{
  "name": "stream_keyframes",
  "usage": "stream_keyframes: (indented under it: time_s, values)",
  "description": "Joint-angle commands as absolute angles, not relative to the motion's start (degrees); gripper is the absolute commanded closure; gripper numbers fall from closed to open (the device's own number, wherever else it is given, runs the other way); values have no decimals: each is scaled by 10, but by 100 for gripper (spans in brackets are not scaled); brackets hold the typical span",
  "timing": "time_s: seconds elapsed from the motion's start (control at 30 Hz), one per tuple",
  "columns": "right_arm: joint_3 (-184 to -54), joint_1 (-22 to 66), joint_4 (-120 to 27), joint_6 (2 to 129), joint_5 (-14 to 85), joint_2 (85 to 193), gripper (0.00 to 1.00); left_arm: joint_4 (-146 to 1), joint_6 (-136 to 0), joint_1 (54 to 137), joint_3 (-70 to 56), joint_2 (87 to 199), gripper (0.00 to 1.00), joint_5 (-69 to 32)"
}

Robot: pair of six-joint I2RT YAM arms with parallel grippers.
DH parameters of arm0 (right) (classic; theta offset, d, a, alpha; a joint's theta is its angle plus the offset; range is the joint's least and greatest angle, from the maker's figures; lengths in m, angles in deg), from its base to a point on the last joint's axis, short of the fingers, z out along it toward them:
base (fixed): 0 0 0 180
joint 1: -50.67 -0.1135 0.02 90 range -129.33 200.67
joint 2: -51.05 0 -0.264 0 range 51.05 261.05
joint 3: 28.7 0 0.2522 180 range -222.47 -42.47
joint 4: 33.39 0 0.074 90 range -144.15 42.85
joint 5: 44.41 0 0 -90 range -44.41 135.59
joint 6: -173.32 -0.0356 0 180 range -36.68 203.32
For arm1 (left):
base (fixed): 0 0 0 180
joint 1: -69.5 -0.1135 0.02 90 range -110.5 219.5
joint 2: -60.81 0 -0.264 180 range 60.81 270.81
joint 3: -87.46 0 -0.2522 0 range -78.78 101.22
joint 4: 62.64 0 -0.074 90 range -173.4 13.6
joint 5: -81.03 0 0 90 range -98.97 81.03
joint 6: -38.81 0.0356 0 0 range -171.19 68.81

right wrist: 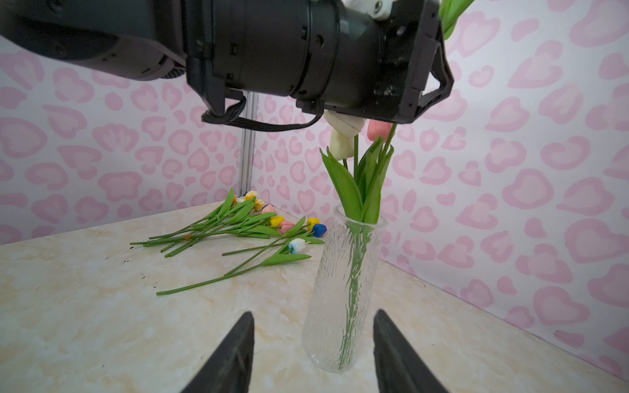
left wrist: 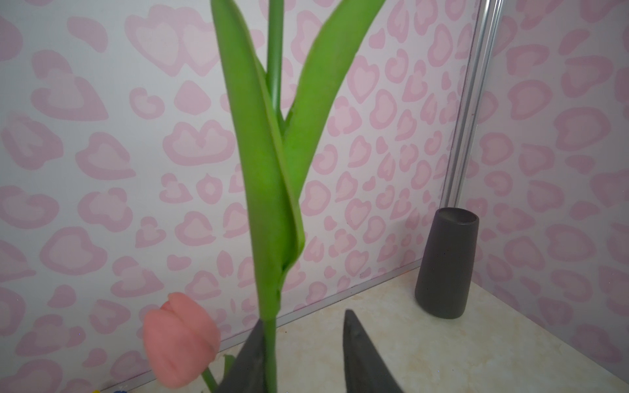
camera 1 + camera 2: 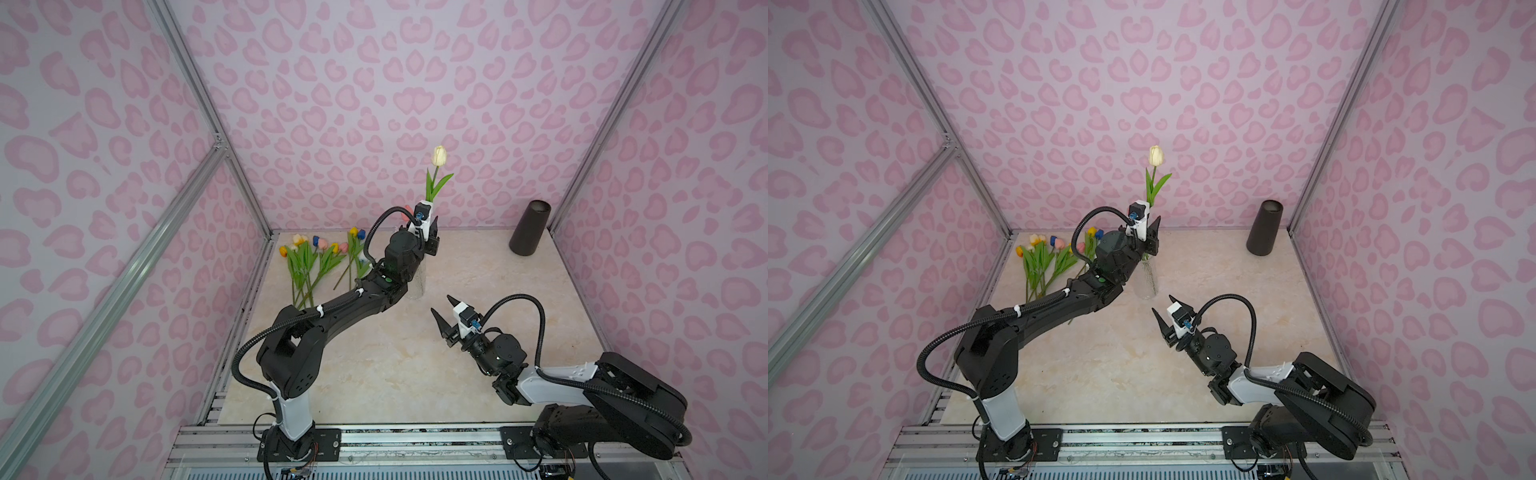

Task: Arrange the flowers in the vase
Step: 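Advance the open right gripper toward the stem held by the left gripper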

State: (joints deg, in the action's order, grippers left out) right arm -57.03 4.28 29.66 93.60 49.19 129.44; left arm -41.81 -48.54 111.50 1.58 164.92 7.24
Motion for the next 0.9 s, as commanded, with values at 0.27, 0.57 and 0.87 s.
stream_keyframes:
  time_s: [0.27, 0.57, 0.87]
  values:
    - [-570, 42, 318, 940, 494, 1300, 44, -391, -460, 1121, -13, 1604, 70, 26]
    - [-569, 42, 316, 941, 494, 1297, 44, -394, -478, 1121, -13, 1603, 79, 25]
    - [-626, 134, 163, 832, 387, 1186, 40, -394, -483, 1121, -41, 1554, 88, -30]
